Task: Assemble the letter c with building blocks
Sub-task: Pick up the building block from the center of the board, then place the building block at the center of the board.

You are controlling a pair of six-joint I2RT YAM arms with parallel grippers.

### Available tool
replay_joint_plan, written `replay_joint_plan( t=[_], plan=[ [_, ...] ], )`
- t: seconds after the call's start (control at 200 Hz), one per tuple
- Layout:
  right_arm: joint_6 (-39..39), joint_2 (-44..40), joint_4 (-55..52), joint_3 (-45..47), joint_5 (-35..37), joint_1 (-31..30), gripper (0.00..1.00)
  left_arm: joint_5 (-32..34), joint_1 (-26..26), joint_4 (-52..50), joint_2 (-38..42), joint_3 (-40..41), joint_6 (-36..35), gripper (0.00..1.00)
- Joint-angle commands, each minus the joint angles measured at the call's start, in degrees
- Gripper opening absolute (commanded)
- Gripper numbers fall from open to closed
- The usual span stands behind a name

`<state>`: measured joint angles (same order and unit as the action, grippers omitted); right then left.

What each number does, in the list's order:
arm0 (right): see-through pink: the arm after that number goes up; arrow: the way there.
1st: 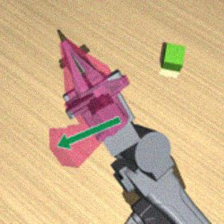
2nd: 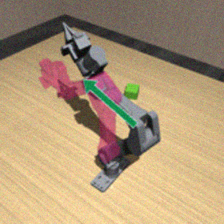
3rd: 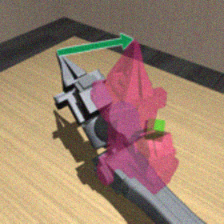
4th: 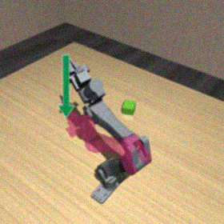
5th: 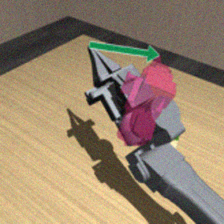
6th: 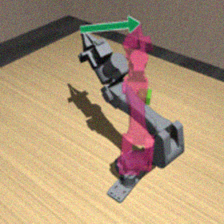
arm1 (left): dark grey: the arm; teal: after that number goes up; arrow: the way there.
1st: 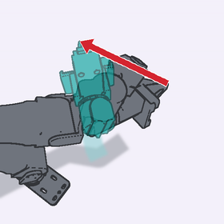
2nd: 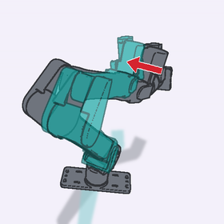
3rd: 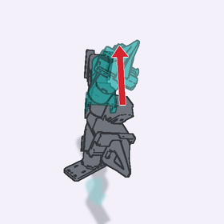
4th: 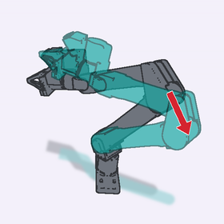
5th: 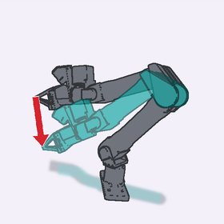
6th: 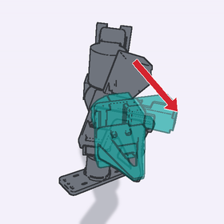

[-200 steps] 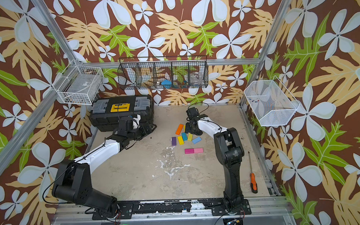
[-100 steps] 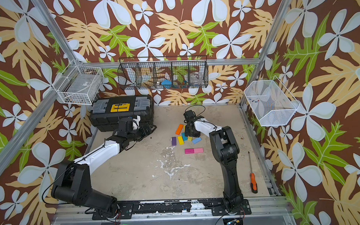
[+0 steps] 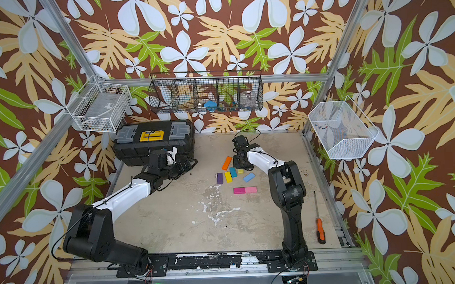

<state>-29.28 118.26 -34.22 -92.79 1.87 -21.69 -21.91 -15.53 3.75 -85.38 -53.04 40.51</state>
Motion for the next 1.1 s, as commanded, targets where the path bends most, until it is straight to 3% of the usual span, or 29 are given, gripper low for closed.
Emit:
replay_joint_plan(
  t=[0.0,0.23,0.4,0.636,0.846,1.096],
  plan=[
    [0.6,-2.6,0.4,0.0,-1.1,0.0,0.00,-0.3,0.1,1.2,0.7,0.4,0.2,1.00],
    [0.9,-12.6,2.0,7.6,-3.4,-1.8,0.00,-0.9,0.1,0.1,2.3,0.7,0.1,1.00],
    [0.5,-23.0,3.7,19.4,-1.6,-6.8,0.00,-0.7,0.1,-0.7,4.2,1.6,-0.1,1.00],
    [-5.6,-35.0,6.0,35.3,-1.0,-12.5,0.00,-0.4,0.0,-0.7,5.5,2.8,0.5,1.00],
    [-9.3,-35.9,7.4,42.0,-0.2,-18.1,0.00,-0.2,0.1,-0.8,6.1,3.3,0.6,1.00],
    [-10.6,-32.9,9.0,44.5,0.7,-20.0,0.03,0.0,0.1,-1.2,6.8,3.4,0.6,1.00]
  ],
)
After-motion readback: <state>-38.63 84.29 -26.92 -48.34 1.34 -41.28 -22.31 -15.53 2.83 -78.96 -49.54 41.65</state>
